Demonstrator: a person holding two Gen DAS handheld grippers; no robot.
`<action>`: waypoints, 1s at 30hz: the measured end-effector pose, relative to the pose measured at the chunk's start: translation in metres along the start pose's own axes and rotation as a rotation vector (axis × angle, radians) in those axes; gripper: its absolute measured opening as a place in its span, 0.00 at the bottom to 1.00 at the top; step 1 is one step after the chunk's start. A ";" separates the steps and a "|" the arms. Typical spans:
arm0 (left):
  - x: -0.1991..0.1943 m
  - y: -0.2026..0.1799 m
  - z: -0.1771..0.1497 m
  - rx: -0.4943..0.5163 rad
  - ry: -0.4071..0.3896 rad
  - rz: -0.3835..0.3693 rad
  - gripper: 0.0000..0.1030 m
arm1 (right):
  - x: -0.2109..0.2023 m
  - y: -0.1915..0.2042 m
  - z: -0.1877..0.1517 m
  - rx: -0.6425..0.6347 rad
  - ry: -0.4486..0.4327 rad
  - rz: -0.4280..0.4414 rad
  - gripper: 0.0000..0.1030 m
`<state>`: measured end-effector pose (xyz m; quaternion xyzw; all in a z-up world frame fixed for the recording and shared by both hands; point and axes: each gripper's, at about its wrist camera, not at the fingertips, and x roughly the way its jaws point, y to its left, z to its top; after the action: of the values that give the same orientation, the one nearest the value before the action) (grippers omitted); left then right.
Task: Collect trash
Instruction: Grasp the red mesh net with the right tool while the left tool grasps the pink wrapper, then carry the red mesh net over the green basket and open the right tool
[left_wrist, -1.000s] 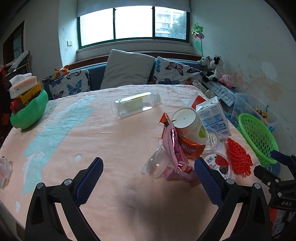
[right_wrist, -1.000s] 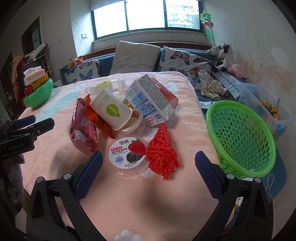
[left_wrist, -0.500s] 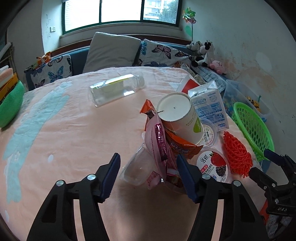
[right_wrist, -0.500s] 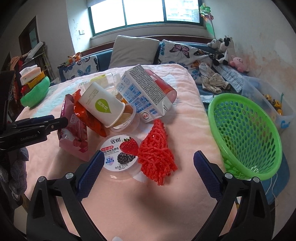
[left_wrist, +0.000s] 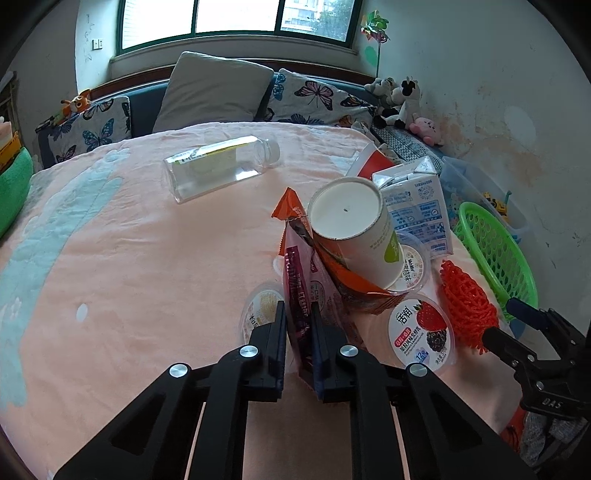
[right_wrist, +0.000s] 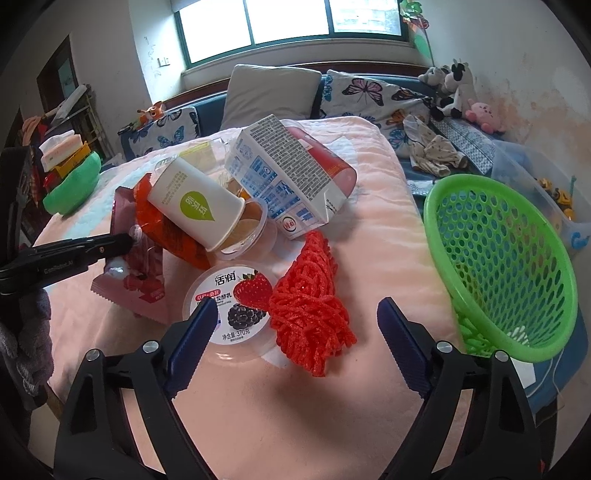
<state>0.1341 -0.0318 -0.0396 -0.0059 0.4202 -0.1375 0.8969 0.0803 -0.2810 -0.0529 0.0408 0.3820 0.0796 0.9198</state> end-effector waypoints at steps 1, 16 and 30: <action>-0.003 0.000 0.000 0.001 -0.007 0.001 0.11 | 0.001 -0.001 0.000 -0.002 0.001 -0.001 0.82; -0.065 0.004 0.002 0.000 -0.114 -0.023 0.08 | 0.032 -0.015 0.001 0.019 0.071 0.019 0.49; -0.094 -0.041 0.023 0.078 -0.177 -0.140 0.08 | -0.023 -0.015 0.008 -0.015 -0.037 0.047 0.44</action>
<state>0.0844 -0.0498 0.0506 -0.0122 0.3322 -0.2151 0.9183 0.0715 -0.3002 -0.0335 0.0444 0.3632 0.1033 0.9249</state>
